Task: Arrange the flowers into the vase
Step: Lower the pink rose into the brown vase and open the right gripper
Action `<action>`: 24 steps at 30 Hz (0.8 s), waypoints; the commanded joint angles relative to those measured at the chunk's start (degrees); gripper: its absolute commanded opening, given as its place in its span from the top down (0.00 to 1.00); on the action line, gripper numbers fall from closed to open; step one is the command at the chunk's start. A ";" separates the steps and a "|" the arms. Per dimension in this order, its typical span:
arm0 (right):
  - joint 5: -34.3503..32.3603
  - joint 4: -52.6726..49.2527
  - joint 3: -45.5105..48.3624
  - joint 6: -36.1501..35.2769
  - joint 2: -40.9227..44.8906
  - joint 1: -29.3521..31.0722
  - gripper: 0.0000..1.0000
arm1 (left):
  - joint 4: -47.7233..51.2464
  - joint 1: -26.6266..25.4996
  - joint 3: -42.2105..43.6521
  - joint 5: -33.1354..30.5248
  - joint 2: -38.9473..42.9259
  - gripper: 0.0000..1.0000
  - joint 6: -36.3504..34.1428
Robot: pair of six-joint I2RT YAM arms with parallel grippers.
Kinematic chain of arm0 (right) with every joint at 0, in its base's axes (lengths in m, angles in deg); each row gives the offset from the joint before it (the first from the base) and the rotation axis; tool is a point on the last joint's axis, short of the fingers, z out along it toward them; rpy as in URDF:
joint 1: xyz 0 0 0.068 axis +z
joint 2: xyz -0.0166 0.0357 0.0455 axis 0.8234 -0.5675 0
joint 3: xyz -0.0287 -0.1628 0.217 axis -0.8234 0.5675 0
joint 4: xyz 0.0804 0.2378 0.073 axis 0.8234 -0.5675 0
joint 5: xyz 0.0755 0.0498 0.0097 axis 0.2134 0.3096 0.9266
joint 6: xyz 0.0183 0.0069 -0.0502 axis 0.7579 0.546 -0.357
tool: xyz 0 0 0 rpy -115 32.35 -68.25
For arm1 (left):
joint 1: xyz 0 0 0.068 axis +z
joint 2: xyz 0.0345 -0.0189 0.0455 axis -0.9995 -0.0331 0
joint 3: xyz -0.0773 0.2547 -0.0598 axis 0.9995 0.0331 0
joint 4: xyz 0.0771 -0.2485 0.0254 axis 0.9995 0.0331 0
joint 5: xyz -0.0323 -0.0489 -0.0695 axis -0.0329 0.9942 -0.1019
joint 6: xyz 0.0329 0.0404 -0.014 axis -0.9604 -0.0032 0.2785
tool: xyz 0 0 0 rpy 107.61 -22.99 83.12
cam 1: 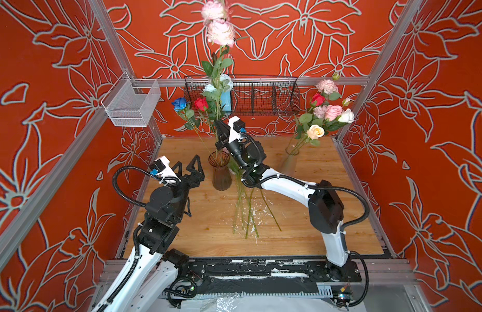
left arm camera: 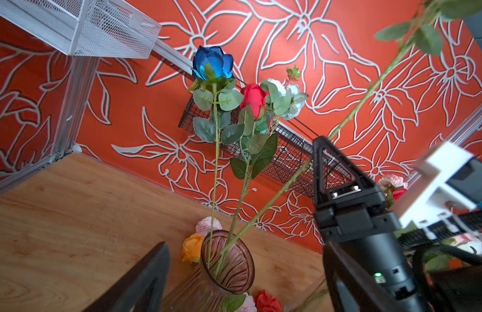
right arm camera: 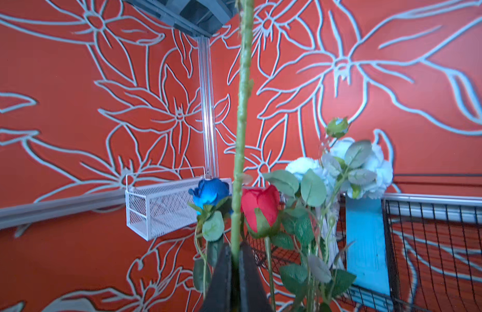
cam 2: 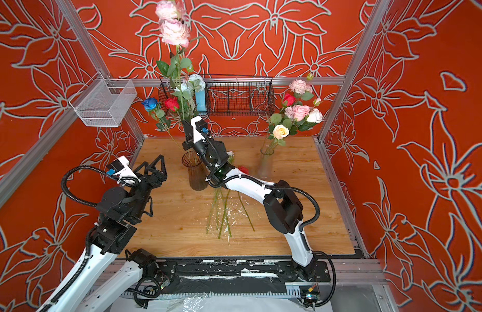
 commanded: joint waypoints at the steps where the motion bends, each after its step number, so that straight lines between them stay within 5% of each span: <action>1: -2.31 2.21 3.98 0.75 -0.49 0.20 1.00 | -1.70 0.46 0.34 -1.17 0.53 0.11 -0.59; 2: -2.77 3.09 6.08 1.42 -0.35 0.23 0.98 | -1.71 0.48 0.36 -1.19 0.42 0.11 -0.71; 4: -4.16 4.13 9.35 2.45 -0.03 0.31 0.78 | -1.71 0.48 0.33 -1.00 0.24 0.11 -0.68; 9: -4.74 -2.21 15.73 4.99 5.35 0.47 0.60 | -1.53 0.48 0.19 -0.51 -0.05 0.12 -0.59; 16: -4.99 -9.66 20.67 2.96 13.74 0.92 0.49 | -1.71 0.54 0.29 -1.03 0.00 0.11 -1.31; 24: -4.94 -20.41 26.50 3.11 26.12 1.41 0.49 | -1.63 0.51 0.30 1.12 -1.31 0.11 -0.39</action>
